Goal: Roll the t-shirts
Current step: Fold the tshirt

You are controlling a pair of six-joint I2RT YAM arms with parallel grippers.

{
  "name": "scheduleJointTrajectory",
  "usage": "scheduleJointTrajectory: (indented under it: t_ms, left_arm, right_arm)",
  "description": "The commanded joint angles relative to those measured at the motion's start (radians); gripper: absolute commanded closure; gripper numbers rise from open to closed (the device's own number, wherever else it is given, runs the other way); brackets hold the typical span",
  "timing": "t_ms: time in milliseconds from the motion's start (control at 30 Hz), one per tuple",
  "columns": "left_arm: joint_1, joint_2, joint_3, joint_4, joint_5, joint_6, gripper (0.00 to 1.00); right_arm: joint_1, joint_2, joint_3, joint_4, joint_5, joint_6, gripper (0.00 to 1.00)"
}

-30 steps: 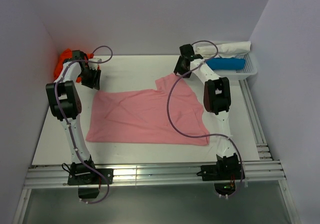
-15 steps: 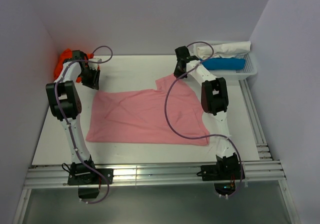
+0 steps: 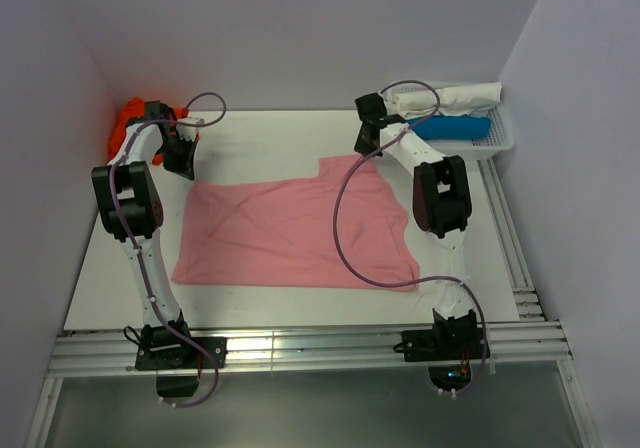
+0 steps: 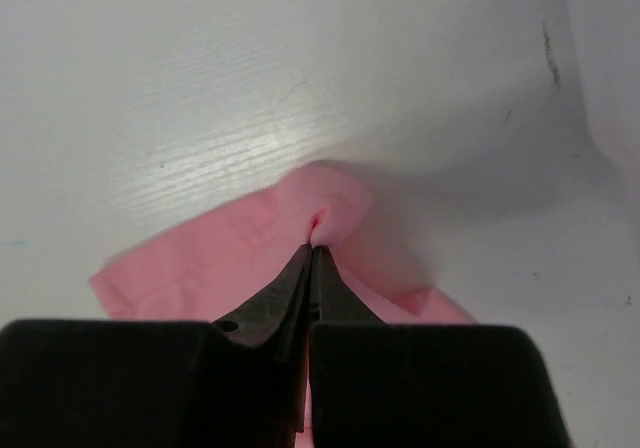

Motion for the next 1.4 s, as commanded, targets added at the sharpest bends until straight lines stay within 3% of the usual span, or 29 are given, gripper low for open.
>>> scheduleJointTrajectory:
  t_ms: [0,33,67,167,267,333,533,833,933,1067,1167,1367]
  left_arm:
    - [-0.004,-0.01,0.027,-0.019,0.042,0.012,1.0]
    - [-0.003,-0.013,0.027,-0.022,0.046,0.018,0.94]
    - [-0.003,-0.013,0.027,-0.022,0.053,0.019,0.77]
    - [-0.004,0.003,0.049,-0.048,0.076,0.025,0.52]
    - [-0.004,0.021,0.075,-0.075,0.106,0.041,0.42]
    - [-0.004,0.026,0.073,-0.074,0.108,0.048,0.42]
    - [-0.004,0.052,0.081,-0.135,0.114,0.096,0.48]
    - [-0.004,0.069,0.07,-0.134,0.134,0.098,0.49]
    - [-0.006,0.081,0.089,-0.143,0.145,0.096,0.62]
    - [-0.004,0.069,0.081,-0.128,0.154,0.09,0.91]
    - [-0.004,0.035,0.058,-0.103,0.149,0.076,1.0]
    - [-0.003,-0.048,0.018,-0.02,0.065,0.042,1.0]
  right_arm:
    - [0.011,-0.125,-0.021,0.07,0.058,-0.013,1.0]
    - [0.011,-0.131,-0.035,0.073,0.063,-0.015,1.0]
    - [0.012,-0.139,-0.041,0.076,0.063,-0.015,1.0]
    - [0.012,-0.151,-0.051,0.073,0.063,-0.016,1.0]
    - [0.017,-0.159,-0.061,0.075,0.066,-0.016,1.0]
    - [0.022,-0.165,-0.074,0.081,0.065,-0.016,1.0]
    - [0.025,-0.184,-0.093,0.082,0.069,-0.016,1.0]
    - [0.026,-0.217,-0.127,0.085,0.075,-0.013,1.0]
    - [0.028,-0.234,-0.15,0.092,0.08,-0.015,1.0]
    - [0.028,-0.271,-0.184,0.098,0.095,-0.013,1.0]
    - [0.028,-0.303,-0.218,0.107,0.112,-0.013,1.0]
    - [0.028,-0.386,-0.287,0.115,0.143,-0.016,1.0]
